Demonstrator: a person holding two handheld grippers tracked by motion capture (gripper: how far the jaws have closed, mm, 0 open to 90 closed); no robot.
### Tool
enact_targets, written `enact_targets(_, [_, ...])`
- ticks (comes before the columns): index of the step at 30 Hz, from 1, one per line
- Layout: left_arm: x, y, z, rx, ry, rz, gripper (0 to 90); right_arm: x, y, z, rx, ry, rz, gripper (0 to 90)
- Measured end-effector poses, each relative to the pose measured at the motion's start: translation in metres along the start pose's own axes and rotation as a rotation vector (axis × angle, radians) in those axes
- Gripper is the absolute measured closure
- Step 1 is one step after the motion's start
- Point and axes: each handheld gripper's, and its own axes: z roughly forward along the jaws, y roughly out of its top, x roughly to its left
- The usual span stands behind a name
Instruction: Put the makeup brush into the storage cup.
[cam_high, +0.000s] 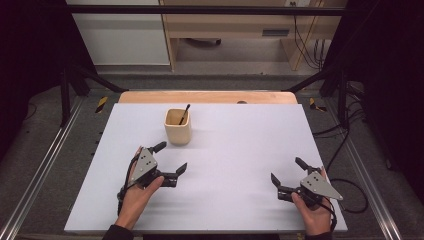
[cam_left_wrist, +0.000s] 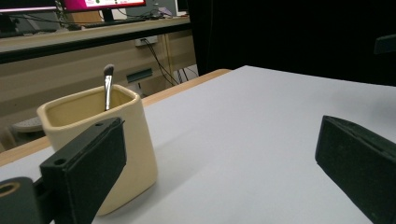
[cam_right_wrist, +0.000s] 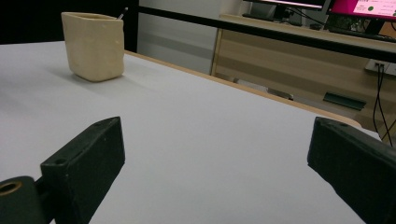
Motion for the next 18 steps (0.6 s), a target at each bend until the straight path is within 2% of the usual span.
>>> enact_targets(18, [0.012,-0.008,-0.035,-0.045,0.061,0.009,1.6,0.001,0.000,0.000,0.002,-0.001,-0.003,4.3])
